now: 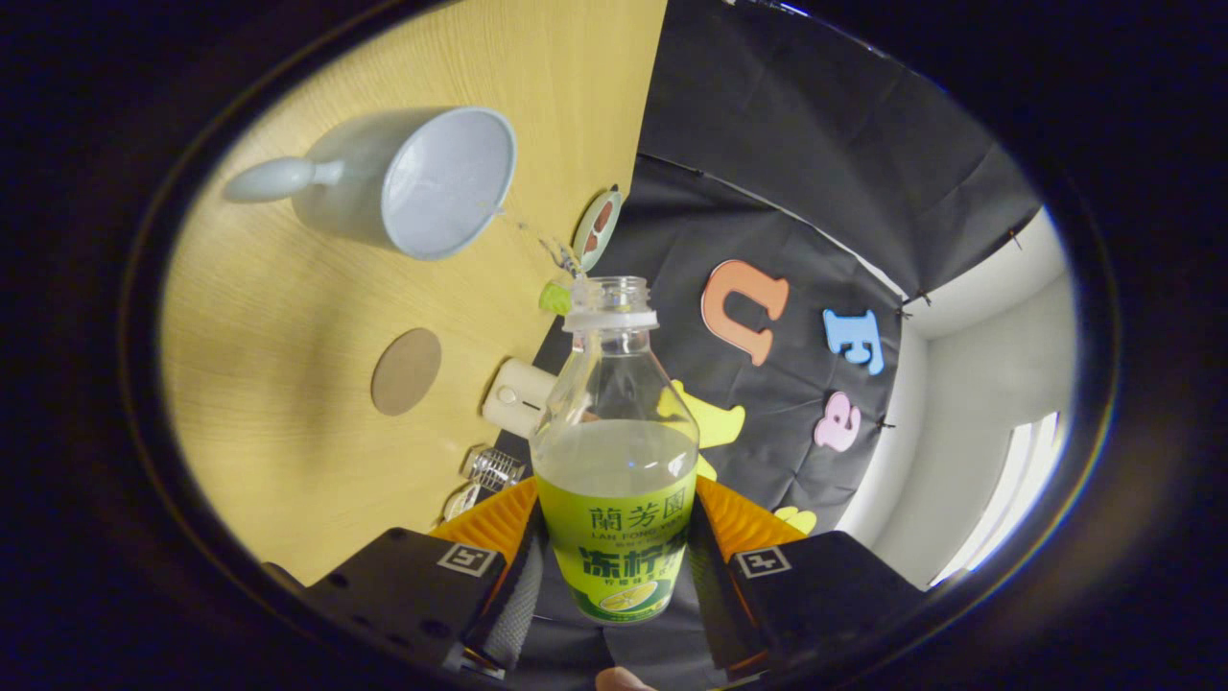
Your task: Take the bottle from table, then pour the juice into the cup, finally place the bottle on the coaster
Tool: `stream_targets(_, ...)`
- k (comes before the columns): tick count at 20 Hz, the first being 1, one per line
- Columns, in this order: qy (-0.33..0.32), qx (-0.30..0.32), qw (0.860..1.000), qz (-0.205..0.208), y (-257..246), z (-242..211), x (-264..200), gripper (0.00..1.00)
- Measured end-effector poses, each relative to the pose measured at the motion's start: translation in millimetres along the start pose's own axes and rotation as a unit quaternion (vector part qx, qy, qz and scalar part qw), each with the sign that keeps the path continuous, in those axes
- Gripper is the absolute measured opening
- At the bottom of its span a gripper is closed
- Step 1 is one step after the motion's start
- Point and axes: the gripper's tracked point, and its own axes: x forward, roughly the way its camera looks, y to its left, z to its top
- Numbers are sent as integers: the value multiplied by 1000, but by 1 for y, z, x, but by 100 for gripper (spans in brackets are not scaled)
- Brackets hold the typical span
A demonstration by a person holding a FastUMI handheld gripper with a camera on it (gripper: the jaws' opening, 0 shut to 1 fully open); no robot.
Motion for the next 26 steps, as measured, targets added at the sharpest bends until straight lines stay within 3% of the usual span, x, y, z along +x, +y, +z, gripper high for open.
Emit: stream_targets(26,-7,-78,996,-34,-28,6,-1,75)
